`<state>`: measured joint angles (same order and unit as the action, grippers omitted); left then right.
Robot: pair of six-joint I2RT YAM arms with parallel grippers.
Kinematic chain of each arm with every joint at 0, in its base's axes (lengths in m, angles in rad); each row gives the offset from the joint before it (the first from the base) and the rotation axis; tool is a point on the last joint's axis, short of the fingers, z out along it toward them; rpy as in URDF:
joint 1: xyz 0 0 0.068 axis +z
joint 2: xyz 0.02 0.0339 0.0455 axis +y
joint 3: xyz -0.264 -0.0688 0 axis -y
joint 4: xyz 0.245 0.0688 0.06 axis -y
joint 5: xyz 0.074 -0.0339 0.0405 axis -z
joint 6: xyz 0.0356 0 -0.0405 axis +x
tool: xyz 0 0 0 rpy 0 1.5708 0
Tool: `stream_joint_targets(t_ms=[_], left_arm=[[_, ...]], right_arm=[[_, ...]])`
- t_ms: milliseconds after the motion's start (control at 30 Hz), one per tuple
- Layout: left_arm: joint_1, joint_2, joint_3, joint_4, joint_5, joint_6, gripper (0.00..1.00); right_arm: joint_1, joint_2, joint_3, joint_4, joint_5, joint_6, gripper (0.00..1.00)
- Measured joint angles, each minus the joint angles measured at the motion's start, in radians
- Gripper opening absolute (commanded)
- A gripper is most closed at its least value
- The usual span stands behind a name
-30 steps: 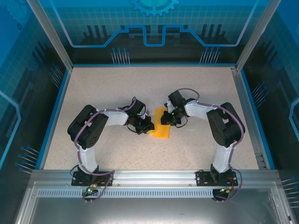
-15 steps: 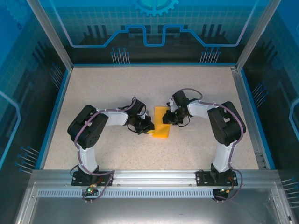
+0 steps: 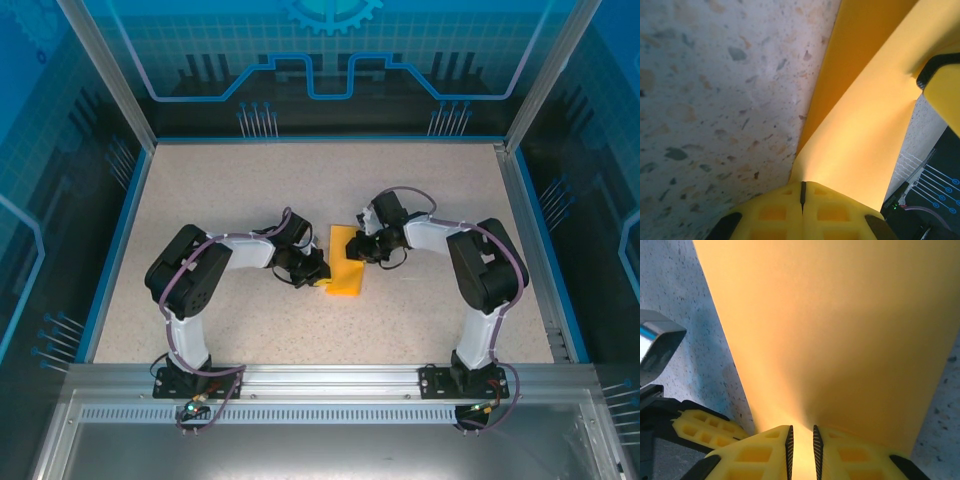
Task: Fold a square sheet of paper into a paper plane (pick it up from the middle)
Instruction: Fold the square sheet of paper in half at the center of the table.
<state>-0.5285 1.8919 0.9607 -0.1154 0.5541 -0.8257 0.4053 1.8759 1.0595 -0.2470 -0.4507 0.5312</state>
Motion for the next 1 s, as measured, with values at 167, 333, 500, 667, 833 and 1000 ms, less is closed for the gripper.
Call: stream_joint_targets(t_ms=[167, 333, 500, 667, 833, 1000], left_arm=[[0.000, 0.000, 0.001, -0.003, 0.000, 0.013, 0.00], [0.000, 0.001, 0.003, -0.007, 0.000, 0.017, 0.00], [0.000, 0.003, 0.009, -0.015, -0.002, 0.021, 0.00], [-0.001, 0.007, 0.021, -0.034, -0.002, 0.028, 0.00], [-0.003, 0.009, 0.026, -0.043, -0.006, 0.043, 0.00], [-0.004, 0.012, 0.032, -0.048, -0.007, 0.043, 0.00]], right_arm=[[-0.032, 0.027, 0.000, 0.031, 0.002, 0.010, 0.21], [-0.066, 0.037, -0.005, 0.043, -0.004, 0.016, 0.21], [-0.072, 0.037, -0.004, 0.055, -0.014, 0.031, 0.21], [-0.072, 0.047, 0.030, 0.059, -0.014, 0.041, 0.21], [-0.072, 0.073, 0.053, 0.083, -0.008, 0.055, 0.21], [-0.076, 0.108, 0.081, 0.080, 0.004, 0.064, 0.21]])
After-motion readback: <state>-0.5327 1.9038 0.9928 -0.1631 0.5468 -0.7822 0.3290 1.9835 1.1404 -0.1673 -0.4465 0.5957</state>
